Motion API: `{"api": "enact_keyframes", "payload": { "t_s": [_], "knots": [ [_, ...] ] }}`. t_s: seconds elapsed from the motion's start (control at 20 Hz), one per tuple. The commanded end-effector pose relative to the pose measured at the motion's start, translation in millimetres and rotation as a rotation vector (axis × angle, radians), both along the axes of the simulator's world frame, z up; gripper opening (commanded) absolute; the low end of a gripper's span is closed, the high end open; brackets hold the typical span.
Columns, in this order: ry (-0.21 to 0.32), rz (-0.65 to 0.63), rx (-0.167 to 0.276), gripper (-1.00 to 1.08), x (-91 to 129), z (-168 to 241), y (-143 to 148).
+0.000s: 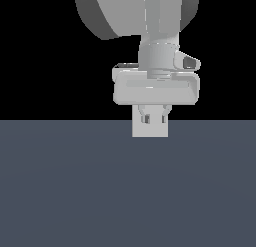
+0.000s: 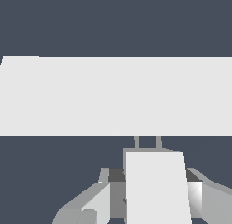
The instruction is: Plug the charger into the wall socket.
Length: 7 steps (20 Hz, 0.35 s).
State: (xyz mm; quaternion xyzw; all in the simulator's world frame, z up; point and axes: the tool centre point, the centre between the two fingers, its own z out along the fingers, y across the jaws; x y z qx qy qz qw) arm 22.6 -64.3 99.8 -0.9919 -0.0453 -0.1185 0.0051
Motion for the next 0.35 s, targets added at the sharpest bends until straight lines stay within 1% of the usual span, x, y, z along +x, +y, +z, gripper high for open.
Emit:
{"api": "enact_keyframes", "payload": {
  "t_s": [0.0,0.3],
  "knots": [
    [0.0,0.0,0.0,-1.0,5.9,0.2,0.4],
    [0.0,-0.001,0.001,-1.0,9.3,0.2,0.4]
  ]
}}
